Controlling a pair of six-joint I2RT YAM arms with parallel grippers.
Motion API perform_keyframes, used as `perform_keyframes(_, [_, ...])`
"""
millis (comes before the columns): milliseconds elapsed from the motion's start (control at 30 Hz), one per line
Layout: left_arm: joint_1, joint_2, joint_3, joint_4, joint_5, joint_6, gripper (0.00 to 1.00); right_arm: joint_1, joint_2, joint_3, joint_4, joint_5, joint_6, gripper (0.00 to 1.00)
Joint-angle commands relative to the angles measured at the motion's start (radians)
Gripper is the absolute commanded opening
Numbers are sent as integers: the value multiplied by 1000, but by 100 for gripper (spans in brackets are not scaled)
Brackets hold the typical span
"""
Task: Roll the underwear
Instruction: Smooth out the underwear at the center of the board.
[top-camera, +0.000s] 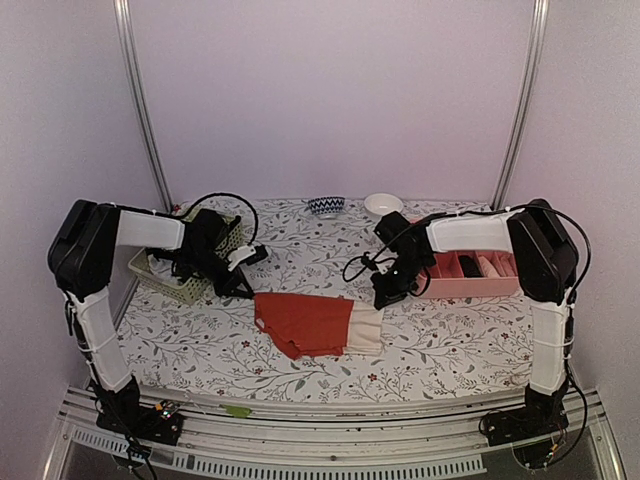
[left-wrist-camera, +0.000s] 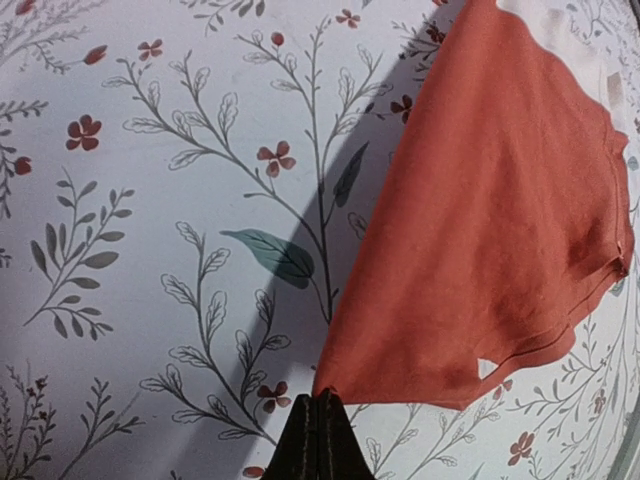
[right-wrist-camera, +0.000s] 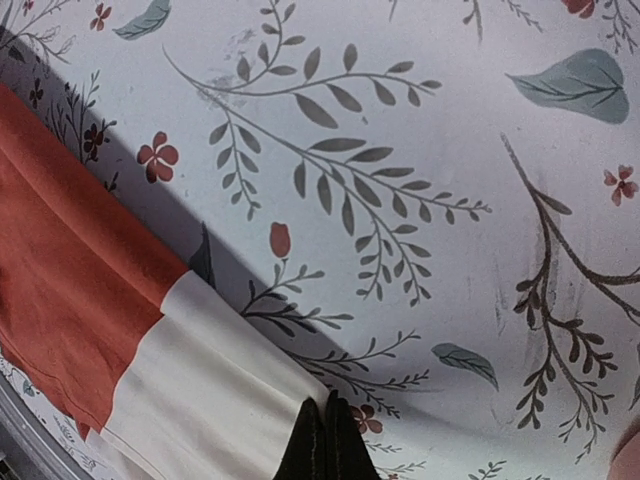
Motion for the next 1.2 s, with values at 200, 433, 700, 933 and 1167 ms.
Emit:
perform_keyframes(200, [9, -65, 32, -24, 49, 21, 34, -7, -133, 5, 24, -86, 53, 41])
perform_keyframes(433, [-77, -244, -57, -17, 131, 110, 33, -9, -296, -140, 38, -175, 161, 38])
perform_keyframes(700, [-303, -289, -185, 75, 139, 120, 29, -1, -474, -481, 250, -301, 491, 31])
perform_keyframes(933, [-405, -244, -229, 148, 100, 116, 31, 12, -415, -548, 333, -302, 619, 30])
perform_keyframes(1167, [-426, -211, -238, 156, 55, 166, 32, 32, -334, -559, 393, -334, 663, 29])
